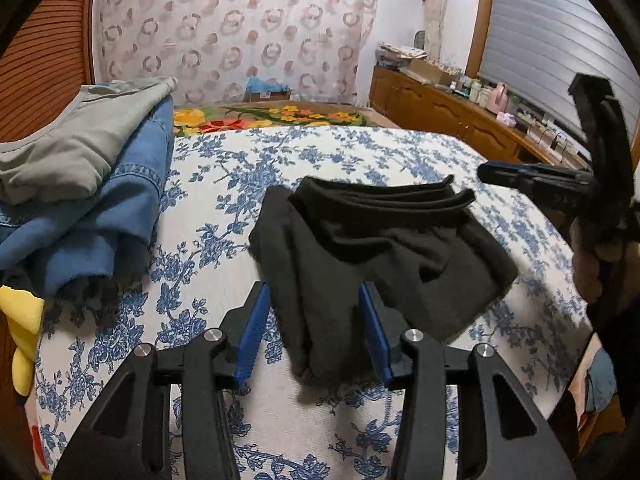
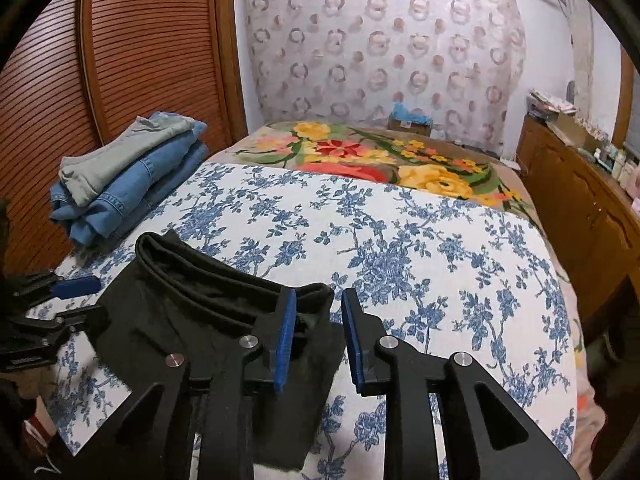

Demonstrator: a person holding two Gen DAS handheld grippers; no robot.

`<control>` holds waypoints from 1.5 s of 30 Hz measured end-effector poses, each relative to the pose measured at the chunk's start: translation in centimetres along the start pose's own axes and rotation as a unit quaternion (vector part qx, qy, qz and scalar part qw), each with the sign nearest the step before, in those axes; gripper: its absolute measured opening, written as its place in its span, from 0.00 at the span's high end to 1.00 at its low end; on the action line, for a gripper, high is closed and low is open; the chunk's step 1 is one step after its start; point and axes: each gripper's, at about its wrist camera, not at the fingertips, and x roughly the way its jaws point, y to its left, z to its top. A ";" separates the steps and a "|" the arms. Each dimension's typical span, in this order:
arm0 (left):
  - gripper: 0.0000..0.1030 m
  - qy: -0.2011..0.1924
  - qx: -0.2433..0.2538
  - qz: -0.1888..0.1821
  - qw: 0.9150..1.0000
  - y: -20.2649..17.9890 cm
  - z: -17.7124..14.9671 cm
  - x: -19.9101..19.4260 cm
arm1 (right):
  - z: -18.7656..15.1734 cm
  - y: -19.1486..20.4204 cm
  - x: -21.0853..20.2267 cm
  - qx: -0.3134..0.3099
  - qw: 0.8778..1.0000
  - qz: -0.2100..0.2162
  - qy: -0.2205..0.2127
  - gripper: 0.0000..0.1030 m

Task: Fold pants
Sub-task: 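Grasp the waistband edge with the right tool, straighten it and release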

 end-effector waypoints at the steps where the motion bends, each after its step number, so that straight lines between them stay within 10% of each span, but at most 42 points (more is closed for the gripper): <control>1: 0.54 0.003 0.001 0.004 1.000 0.0 -0.1 0.1 | -0.1 0.0 -0.1 -0.003 1.000 0.005 0.000 0.76; 23: 0.54 0.021 -0.010 0.007 1.000 1.0 -0.9 1.5 | 0.1 -0.2 5.2 -0.047 0.996 0.059 0.047 0.75; 30: 0.54 0.021 -0.016 0.003 1.000 1.2 -0.9 1.5 | 0.6 -0.9 6.2 -0.029 0.993 0.100 0.051 0.96; 45: 0.54 0.009 -0.027 0.005 1.000 1.6 -1.0 1.0 | 1.4 -0.9 7.1 -0.005 0.998 0.005 0.063 0.95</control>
